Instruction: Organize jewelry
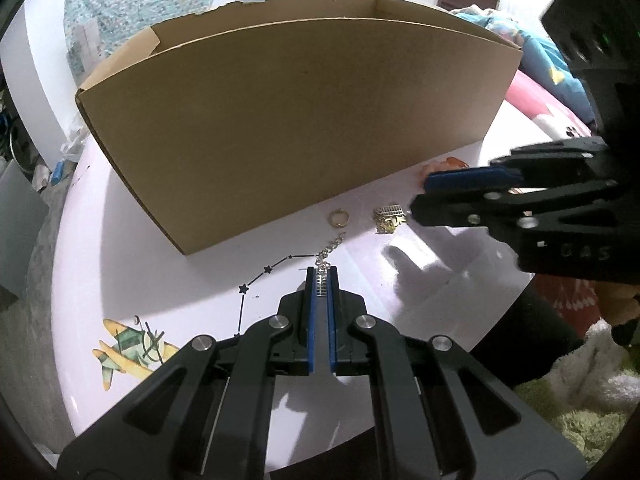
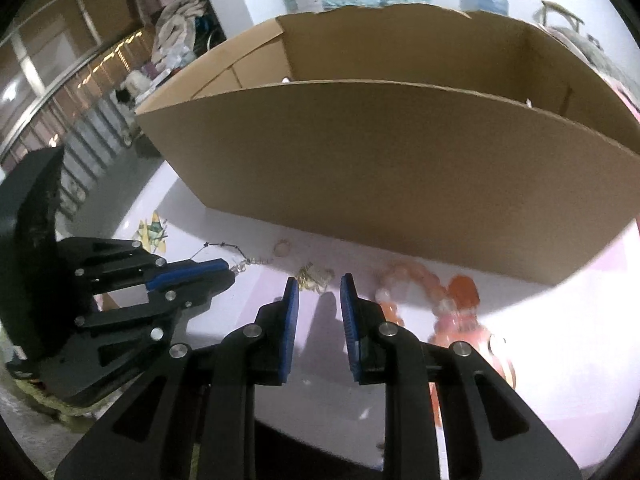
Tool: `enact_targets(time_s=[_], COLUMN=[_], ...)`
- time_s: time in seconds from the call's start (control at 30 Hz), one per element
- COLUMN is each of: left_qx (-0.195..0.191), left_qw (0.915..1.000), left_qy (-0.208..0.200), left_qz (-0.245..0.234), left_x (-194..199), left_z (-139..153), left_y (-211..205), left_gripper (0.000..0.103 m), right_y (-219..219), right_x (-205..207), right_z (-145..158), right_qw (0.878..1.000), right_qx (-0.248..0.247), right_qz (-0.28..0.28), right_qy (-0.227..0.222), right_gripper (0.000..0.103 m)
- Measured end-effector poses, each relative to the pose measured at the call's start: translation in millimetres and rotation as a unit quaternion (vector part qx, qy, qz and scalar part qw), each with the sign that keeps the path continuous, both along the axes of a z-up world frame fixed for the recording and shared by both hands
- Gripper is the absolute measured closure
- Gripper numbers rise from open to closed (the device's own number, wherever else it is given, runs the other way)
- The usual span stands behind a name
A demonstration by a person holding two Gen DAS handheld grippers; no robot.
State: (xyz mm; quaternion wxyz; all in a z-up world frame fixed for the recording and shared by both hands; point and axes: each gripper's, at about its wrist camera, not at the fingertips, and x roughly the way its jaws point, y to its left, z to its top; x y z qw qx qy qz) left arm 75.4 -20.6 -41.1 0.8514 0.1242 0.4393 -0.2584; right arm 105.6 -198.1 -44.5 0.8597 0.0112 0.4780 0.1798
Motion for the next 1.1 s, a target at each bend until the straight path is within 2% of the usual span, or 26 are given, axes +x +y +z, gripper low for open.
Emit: enact_targets(time_s=[0.2, 0.47, 0.5, 0.53, 0.93, 1.1], left_qx=[-0.002, -0.008, -0.008, -0.009, -0.014, -0.014], left_qw=[1.0, 1.0, 1.0, 1.0, 0.9999, 0.9999], left_qy=[0.001, 0.003, 0.003, 0.002, 0.001, 0.0], left_qz=[-0.003, -0.003, -0.003, -0.003, -0.005, -0.004], left_x=[1, 3, 3, 3, 3, 3], left_z=[0, 2, 2, 2, 0, 0], left_y=[-1, 7, 6, 5, 6, 5], left_gripper=[0.099, 0.099, 0.099, 0.099, 0.099, 0.099], right_y=[11, 21, 21, 21, 6, -4], right_x=[12, 8, 8, 7, 3, -3], right_z=[-8, -8, -8, -7, -3, 10], right_qw=[0.999, 0.998, 0.998, 0.998, 1.0, 0.999], right_qx=[-0.033, -0.052, -0.052, -0.051, -0.009, 0.046], right_qz=[0.02, 0.036, 0.036, 0.034, 0.001, -0.017], right_qy=[-0.001, -0.001, -0.001, -0.001, 0.013, 0.009], right_gripper=[0.083, 0.087, 0.088, 0.098, 0.099, 0.099])
